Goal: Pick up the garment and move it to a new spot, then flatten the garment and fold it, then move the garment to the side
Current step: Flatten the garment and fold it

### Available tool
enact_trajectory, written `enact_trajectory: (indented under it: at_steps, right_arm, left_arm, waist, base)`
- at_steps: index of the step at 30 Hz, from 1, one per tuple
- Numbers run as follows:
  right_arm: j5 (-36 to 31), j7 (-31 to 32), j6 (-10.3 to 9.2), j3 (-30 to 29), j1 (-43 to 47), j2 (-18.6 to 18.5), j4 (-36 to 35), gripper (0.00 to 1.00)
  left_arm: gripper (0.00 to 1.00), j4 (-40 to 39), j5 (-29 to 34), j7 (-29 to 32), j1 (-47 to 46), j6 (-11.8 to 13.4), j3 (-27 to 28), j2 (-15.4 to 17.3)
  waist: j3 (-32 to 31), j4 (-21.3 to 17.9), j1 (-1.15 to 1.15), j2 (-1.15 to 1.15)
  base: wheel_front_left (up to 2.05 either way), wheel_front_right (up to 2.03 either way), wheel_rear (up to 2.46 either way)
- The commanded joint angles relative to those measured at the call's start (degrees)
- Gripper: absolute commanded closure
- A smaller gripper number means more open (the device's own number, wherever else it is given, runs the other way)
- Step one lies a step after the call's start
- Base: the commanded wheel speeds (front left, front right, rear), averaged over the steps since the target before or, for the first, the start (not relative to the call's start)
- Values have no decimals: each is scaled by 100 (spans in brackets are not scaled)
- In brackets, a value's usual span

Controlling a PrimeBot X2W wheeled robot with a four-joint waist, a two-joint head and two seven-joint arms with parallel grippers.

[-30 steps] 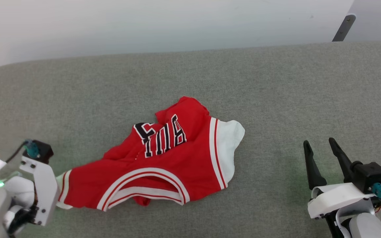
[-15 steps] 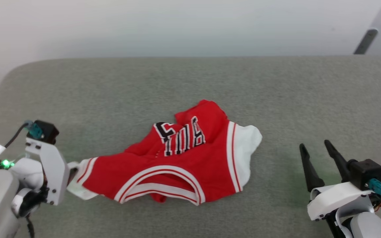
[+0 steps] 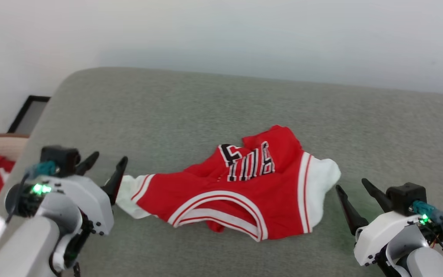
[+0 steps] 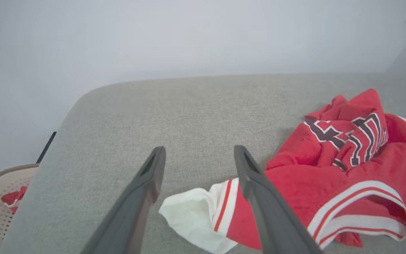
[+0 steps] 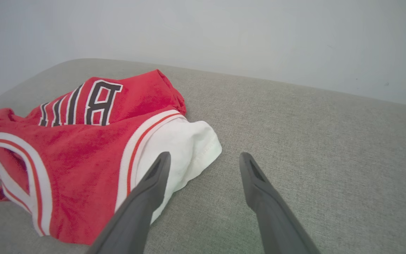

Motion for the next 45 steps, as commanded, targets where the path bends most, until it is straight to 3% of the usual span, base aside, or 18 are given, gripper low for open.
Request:
enact_trajectory:
  at_steps: [1, 12, 26, 27, 28, 35, 45]
  right_arm:
    - [61, 54, 3, 31, -72, -33, 23, 0]
    - [324, 1028, 3, -15, -575, -288, 512, 0]
    - [679, 2183, 3, 299, -1153, -364, 1699, 0]
    - [657, 2247, 3, 368, -1181, -390, 1787, 66]
    - [640, 2276, 2, 417, -1218, -414, 1852, 100]
    - [842, 2512, -2, 606, -1440, -694, 1957, 100]
    - [1206, 2899, -1, 475, -1358, -1501, 1151, 100]
  left_arm:
    - [0, -34, 48, -128, 99, 72, 49, -31]
    - [0, -359, 88, -1807, 813, 408, 456, -413]
    - [0, 3, -45, -2184, 765, 174, 410, -826]
    - [0, 21, -57, -2196, 756, 155, 408, -848]
    - [0, 38, -60, -2208, 746, 148, 405, -866]
    - [0, 141, -22, -2264, 780, 55, 408, -884]
    - [0, 70, -6, -2306, 1040, 67, 496, -736]
  waist:
    - [-58, 177, 0, 0]
    - [128, 646, 0, 0]
    - [426, 1087, 0, 0]
    - [431, 1101, 0, 0]
    - [434, 1113, 0, 0]
    - [345, 1105, 0, 0]
    - [52, 823, 0, 0]
  base:
    - [0, 0, 0]
    - [0, 0, 0]
    - [0, 0, 0]
    - [0, 0, 0]
    - [0, 0, 0]
    - [0, 0, 0]
    - [0, 0, 0]
